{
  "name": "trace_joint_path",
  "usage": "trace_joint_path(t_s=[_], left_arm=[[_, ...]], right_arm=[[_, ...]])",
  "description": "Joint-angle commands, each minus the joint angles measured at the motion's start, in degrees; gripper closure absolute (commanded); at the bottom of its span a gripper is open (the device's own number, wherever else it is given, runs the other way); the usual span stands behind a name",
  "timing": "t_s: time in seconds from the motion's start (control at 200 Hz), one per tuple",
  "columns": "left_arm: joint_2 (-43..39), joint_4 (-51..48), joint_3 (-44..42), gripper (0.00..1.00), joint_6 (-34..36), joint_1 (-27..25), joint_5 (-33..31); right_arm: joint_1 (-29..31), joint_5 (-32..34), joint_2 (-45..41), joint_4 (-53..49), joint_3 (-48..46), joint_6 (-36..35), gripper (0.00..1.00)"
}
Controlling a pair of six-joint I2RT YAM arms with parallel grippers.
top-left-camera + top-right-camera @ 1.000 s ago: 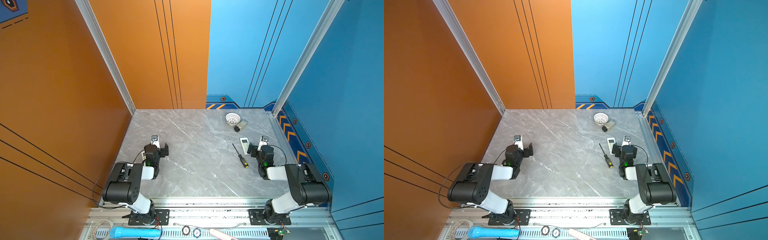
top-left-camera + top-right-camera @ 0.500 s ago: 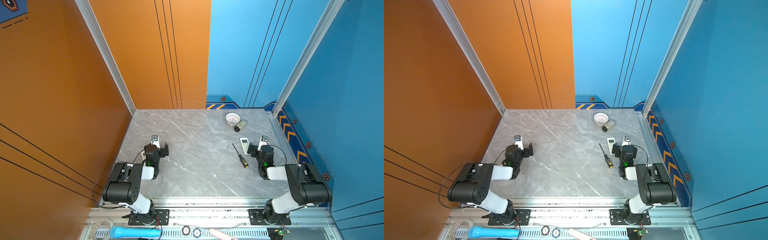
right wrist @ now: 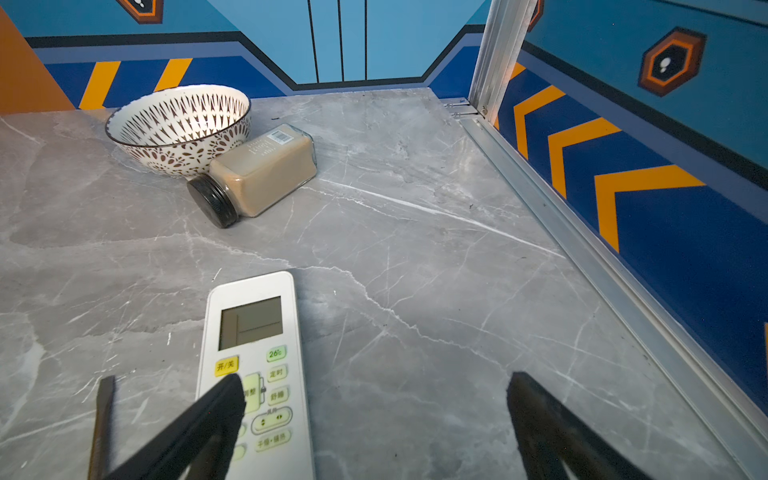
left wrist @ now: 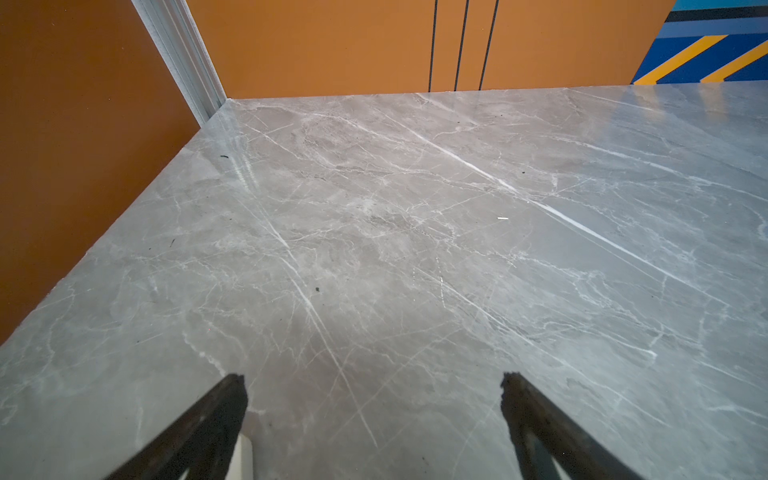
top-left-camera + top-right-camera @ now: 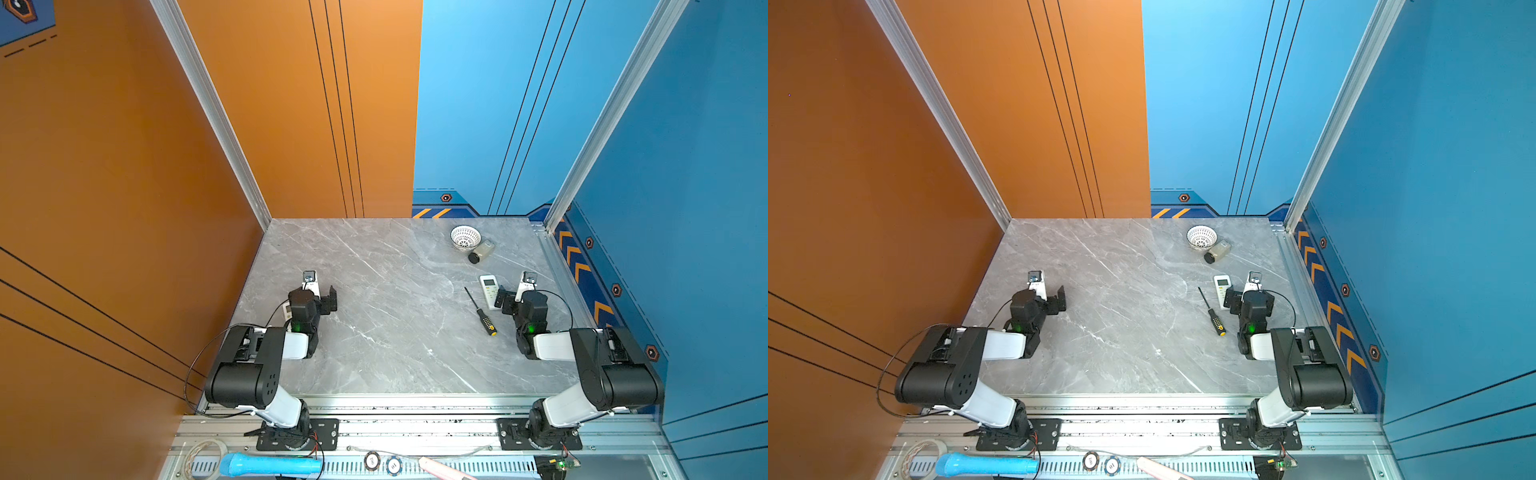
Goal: Unload the batteries from the remote control
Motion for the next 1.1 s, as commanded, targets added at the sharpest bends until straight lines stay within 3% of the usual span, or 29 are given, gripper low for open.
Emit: trace_joint_path(t_s=[0.0, 0.175, 0.345, 0.521, 0.666, 0.831, 0.981, 1.096], left_arm=[[0.2, -0.1, 0.6, 0.02, 0.1, 0.2, -1.0], [-0.3, 0.0, 0.6, 0.02, 0.0, 0.6, -0.7], [-11.1, -13.6, 3.3, 0.02, 1.2, -1.5, -4.7], [-24.1, -36.2, 12.6, 0.02, -3.1, -7.6, -8.6], [-27.6, -57.2, 24.1, 0.02, -13.6, -12.1, -9.3], [-26.4, -76.0, 34.9, 0.02, -26.5, -13.3, 2.6], [-24.7, -77.8, 35.5, 0.02, -33.7, -16.7, 11.6], [-22.6, -77.8, 35.3, 0.02, -34.7, -20.1, 13.1]], right_arm=[[-0.1, 0.3, -0.6, 0.2, 0.6, 0.4, 0.0], [-0.2, 0.5, -0.8, 0.4, 0.9, 0.6, 0.0], [2.1, 7.5, -12.2, -32.9, 13.2, 4.8, 0.0], [4.8, 2.9, -21.5, -59.8, 24.7, 13.4, 0.0], [6.1, -3.9, -27.8, -72.7, 30.3, 18.5, 0.0], [6.0, -8.3, -30.9, -88.6, 36.9, 26.9, 0.0], [5.1, -15.4, -29.1, -100.6, 41.4, 31.5, 0.0], [4.7, -19.2, -28.3, -103.1, 41.7, 31.9, 0.0]])
